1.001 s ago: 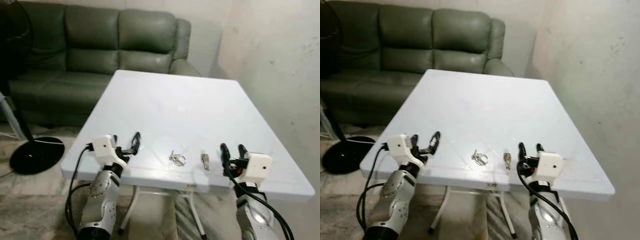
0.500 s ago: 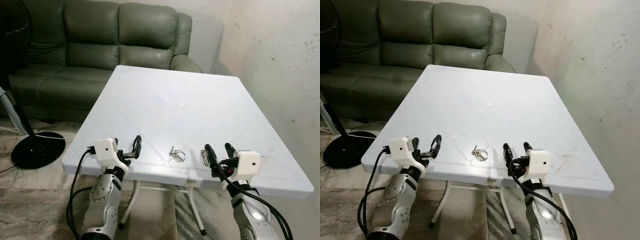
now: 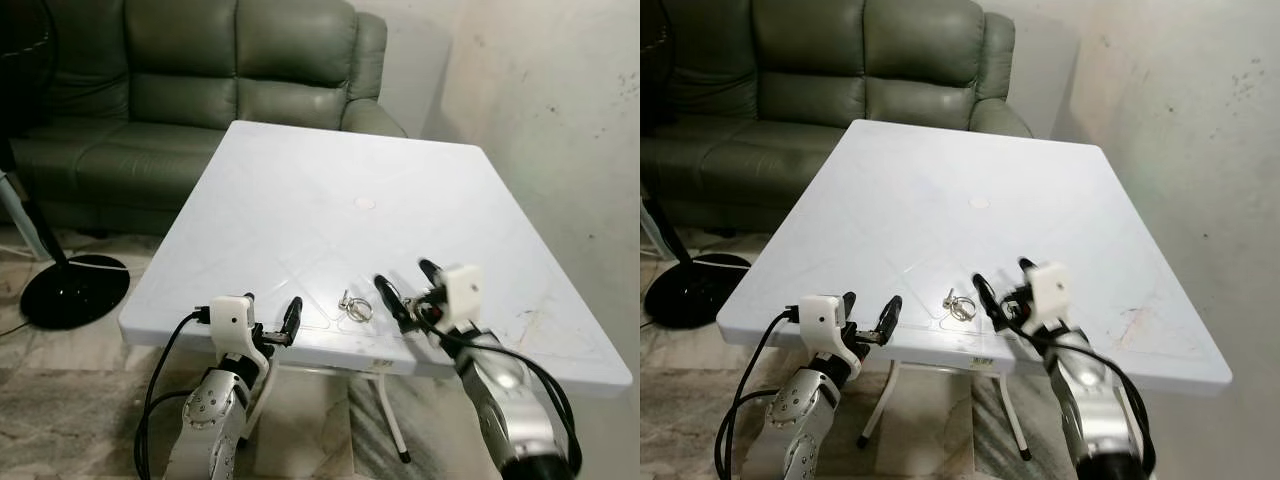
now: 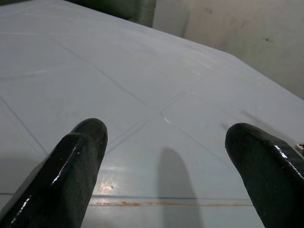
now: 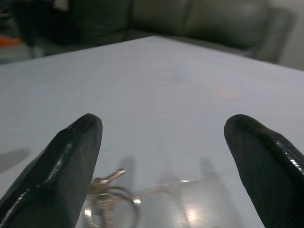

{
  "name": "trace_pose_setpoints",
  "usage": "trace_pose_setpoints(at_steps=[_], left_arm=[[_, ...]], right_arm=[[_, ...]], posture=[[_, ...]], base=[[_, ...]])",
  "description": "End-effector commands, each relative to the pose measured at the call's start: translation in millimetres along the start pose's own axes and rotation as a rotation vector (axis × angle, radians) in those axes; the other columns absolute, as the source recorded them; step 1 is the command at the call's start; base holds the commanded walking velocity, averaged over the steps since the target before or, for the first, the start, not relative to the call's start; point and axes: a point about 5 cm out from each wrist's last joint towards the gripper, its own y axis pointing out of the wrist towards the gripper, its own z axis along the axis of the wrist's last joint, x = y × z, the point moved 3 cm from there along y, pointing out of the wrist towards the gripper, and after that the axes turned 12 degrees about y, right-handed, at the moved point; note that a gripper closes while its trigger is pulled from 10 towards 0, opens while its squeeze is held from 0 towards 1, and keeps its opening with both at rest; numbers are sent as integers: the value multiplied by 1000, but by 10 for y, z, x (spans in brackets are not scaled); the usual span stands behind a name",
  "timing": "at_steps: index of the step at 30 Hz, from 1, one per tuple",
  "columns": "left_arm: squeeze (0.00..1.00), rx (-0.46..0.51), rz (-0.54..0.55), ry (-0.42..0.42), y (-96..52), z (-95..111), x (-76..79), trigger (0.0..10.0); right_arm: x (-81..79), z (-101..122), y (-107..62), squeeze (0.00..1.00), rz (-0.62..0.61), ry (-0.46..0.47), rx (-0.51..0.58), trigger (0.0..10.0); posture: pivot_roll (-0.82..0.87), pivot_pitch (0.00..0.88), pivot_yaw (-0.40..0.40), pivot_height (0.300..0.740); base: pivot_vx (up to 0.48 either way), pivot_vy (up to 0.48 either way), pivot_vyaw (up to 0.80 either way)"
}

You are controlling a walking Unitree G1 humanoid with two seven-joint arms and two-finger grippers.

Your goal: Hang keys on a hook

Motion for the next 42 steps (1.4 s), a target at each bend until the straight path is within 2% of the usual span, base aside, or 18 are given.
trace_pose_setpoints(at_steps=[1,4,11,17,21,22,23,24,25,27,28,30,42], left_arm=[[0,11,-45,-15,-3,46,172,10000],[0,15,-55,-14,-20,66,196,10000],[0,16,-48,-13,-87,113,220,10000],[0,14,-39,-20,-119,130,237,10000],[0,10,-27,-32,-143,145,249,10000],[0,10,-24,-35,-146,149,252,10000],[0,9,-18,-41,-155,150,252,10000],[0,9,-16,-42,-159,151,253,10000],[0,8,-16,-42,-163,153,254,10000],[0,4,-7,-47,-181,147,246,10000],[0,1,-3,-47,-187,148,243,10000],[0,-1,3,-48,-195,150,236,10000],[0,-8,19,-57,-222,158,232,10000]], right_arm=[[3,-42,58,0,21,1,-45,10000],[-28,-44,114,0,53,-20,-61,10000],[-159,-88,247,0,223,-47,-170,10000],[-144,-102,254,0,272,-52,-218,10000],[-134,-105,278,0,305,-20,-259,10000],[-137,-104,278,0,316,-23,-264,8549],[-128,-103,278,0,327,-37,-271,8000],[-124,-101,279,0,329,-42,-273,8000],[-116,-98,280,0,326,-49,-273,8980],[-97,-92,283,0,328,-53,-278,8863],[-92,-88,286,0,331,-50,-280,8157],[-89,-80,292,0,337,-47,-281,0],[-97,-43,316,0,372,-48,-281,0]], posture=[[46,88,-102,740],[52,92,-104,740],[72,113,-124,740],[74,125,-142,740],[75,140,-149,740],[77,147,-153,740],[78,156,-156,740],[78,156,-156,740],[78,162,-159,740],[80,168,-161,740],[81,174,-163,740],[81,174,-163,740],[82,193,-172,740]], base=[[0,0,0],[0,0,0],[0,0,0],[0,0,0],[0,0,0],[0,0,0],[0,0,0],[0,0,0],[0,0,0],[0,0,0],[0,0,0],[0,0,0],[0,0,0]])
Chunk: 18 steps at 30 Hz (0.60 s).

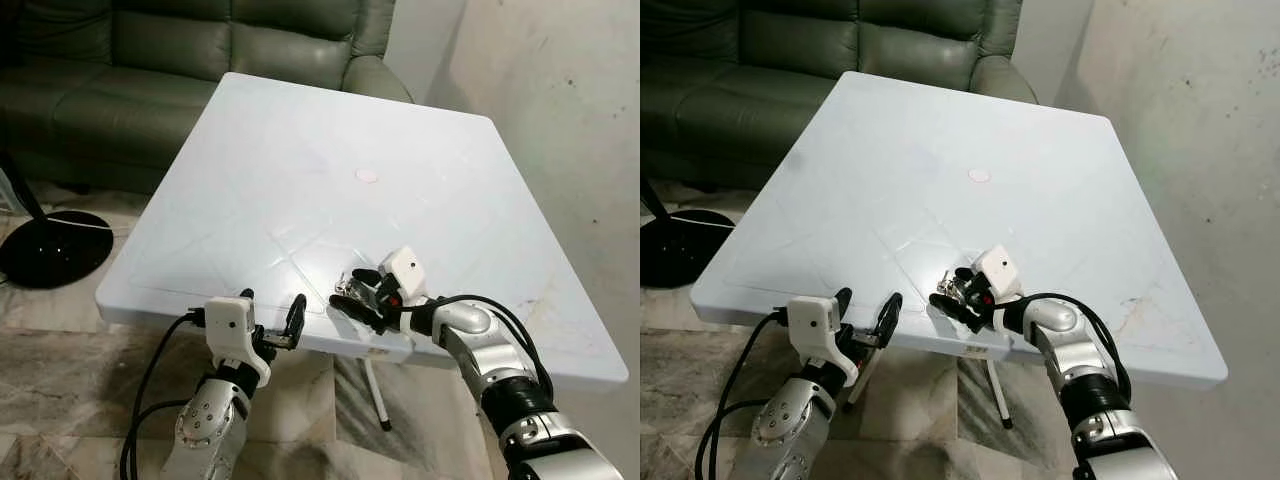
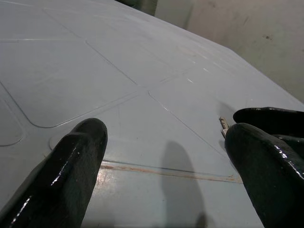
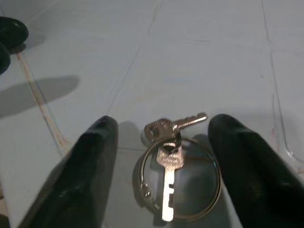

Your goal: Hang keys on a hook

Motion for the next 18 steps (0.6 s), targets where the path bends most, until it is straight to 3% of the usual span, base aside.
trace_pose_setpoints(at_steps=[1,18], left_arm=[[0,-54,-1,-61,-29,-112,127,10000],[0,-56,16,-66,-37,-101,100,10000]], right_arm=[[31,8,-26,0,4,1,-4,0],[6,40,29,0,14,-3,17,0]], posture=[[82,193,-172,740],[90,200,-175,740]], base=[[0,0,0],[0,0,0]])
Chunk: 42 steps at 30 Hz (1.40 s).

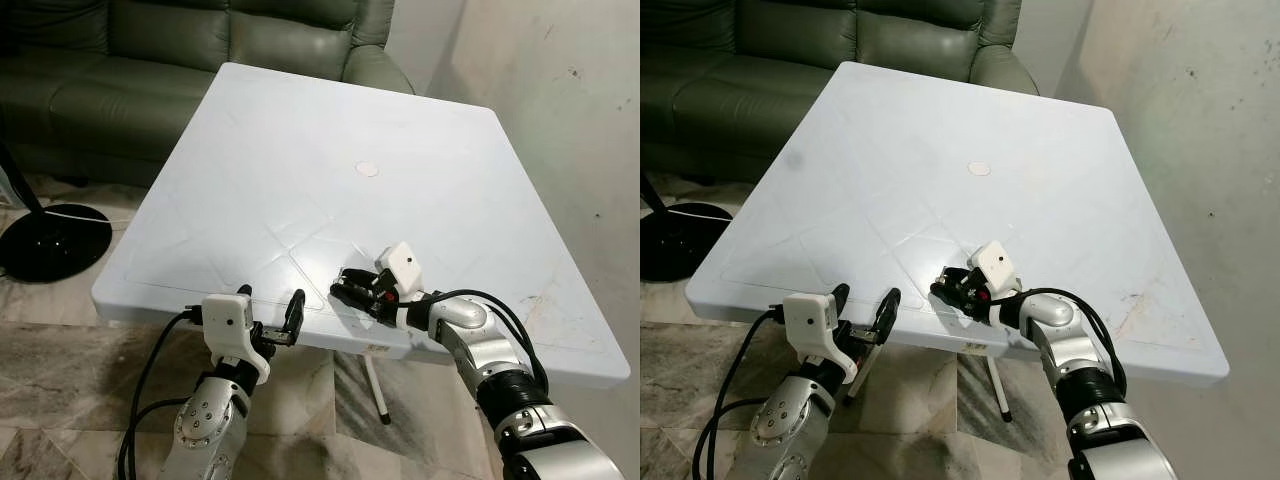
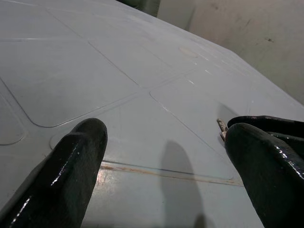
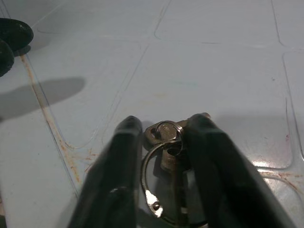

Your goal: Hang keys on a hook

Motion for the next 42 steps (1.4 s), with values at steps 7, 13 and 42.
trace_pose_setpoints(at_steps=[7,13,42], left_arm=[[0,-72,11,-57,-33,-148,90,10000],[0,-70,20,-63,-27,-143,67,10000],[0,19,14,-19,387,27,-99,10000]], right_arm=[[32,36,-4,0,-7,-11,8,0],[46,47,-10,0,-8,-17,12,0],[211,647,-322,0,-231,370,606,1216]], posture=[[90,201,-174,740],[92,199,-175,740],[71,75,-151,740]], base=[[0,0,0],[0,0,0],[0,0,0]])
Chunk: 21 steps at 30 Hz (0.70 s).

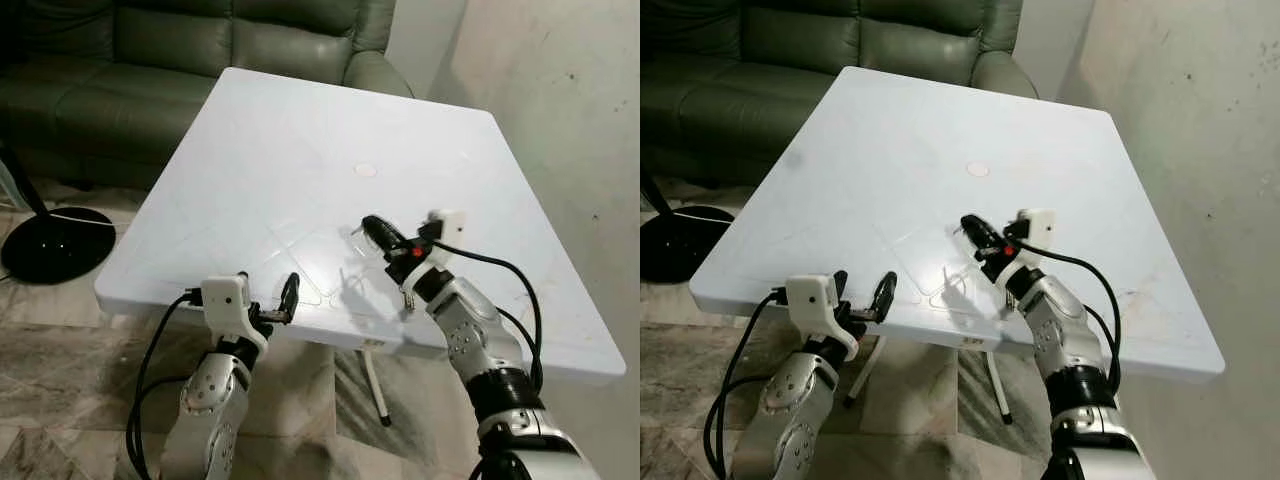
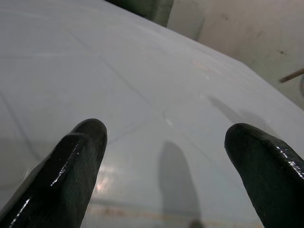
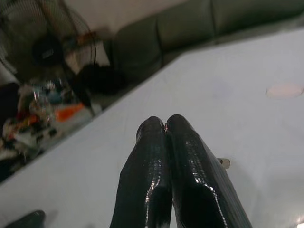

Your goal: Hang keys on a hook

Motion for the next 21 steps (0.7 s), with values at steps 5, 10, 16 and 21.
trace_pose_setpoints(at_steps=[5,10,16,21], left_arm=[[0,24,-20,1,242,90,-27,10000],[0,73,-40,24,402,235,-68,10000],[0,125,-63,0,403,347,-116,10000],[0,149,-33,-2,302,361,-195,10000]], right_arm=[[66,254,-111,0,-122,-168,123,10000],[116,327,-261,0,-212,-244,159,10000],[78,381,-525,0,-321,-335,236,10000],[-18,183,-690,0,-372,-444,184,10000]], posture=[[57,81,-147,740],[39,75,-131,740],[10,52,-93,740],[-2,31,-75,740]], base=[[0,0,0],[0,0,0],[0,0,0],[0,0,0]])
